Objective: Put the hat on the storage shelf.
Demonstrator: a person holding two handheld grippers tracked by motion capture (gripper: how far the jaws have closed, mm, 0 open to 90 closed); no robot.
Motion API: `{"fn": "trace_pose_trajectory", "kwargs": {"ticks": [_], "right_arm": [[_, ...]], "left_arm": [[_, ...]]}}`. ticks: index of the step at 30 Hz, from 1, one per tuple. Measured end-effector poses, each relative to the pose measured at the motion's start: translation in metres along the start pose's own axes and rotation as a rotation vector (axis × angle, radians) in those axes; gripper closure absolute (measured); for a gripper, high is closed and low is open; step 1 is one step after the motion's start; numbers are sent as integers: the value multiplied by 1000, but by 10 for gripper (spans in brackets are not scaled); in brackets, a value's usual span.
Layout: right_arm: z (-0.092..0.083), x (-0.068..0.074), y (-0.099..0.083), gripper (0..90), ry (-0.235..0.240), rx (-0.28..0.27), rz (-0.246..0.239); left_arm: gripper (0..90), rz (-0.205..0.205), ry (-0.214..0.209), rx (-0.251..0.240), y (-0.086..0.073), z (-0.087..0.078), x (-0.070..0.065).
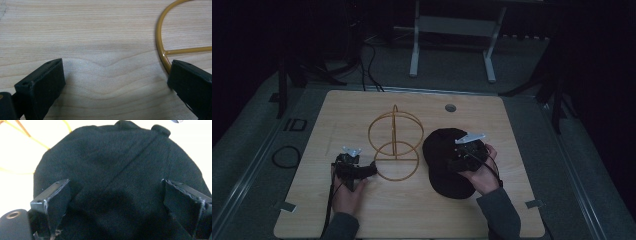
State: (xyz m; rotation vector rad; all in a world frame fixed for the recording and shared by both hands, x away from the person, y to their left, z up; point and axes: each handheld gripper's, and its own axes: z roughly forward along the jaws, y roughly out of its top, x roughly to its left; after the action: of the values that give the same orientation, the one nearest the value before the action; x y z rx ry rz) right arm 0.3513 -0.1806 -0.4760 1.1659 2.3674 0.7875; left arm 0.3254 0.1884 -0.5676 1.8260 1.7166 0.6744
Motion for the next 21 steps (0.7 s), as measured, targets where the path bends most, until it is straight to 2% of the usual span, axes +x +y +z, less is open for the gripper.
{"fn": "trace_pose_trajectory", "kwargs": {"ticks": [5,8,10,11,12,17,18,19,20,21], "right_arm": [[9,1,-5,91,9,28,17],[10,2,-6,153,24,34,14],[10,3,-7,232,41,37,8],[10,3,-7,232,41,37,8],[9,2,-7,316,62,38,13],[10,-2,-10,504,85,28,56],[10,-2,-10,504,85,28,56],[11,-3,-12,627,81,30,71],[11,-4,-13,700,77,36,63],[11,-5,-14,715,81,42,62]], "left_arm": [[8,0,0,1,0,0,0],[8,0,0,1,0,0,0],[8,0,0,0,0,0,0],[8,0,0,0,0,0,0],[8,0,0,0,0,0,0],[8,-1,-1,-1,0,0,0],[8,-1,-1,-1,0,0,0],[8,-1,-1,-1,0,0,0],[8,-1,-1,-1,0,0,0],[8,-1,-1,-1,0,0,0]]}}
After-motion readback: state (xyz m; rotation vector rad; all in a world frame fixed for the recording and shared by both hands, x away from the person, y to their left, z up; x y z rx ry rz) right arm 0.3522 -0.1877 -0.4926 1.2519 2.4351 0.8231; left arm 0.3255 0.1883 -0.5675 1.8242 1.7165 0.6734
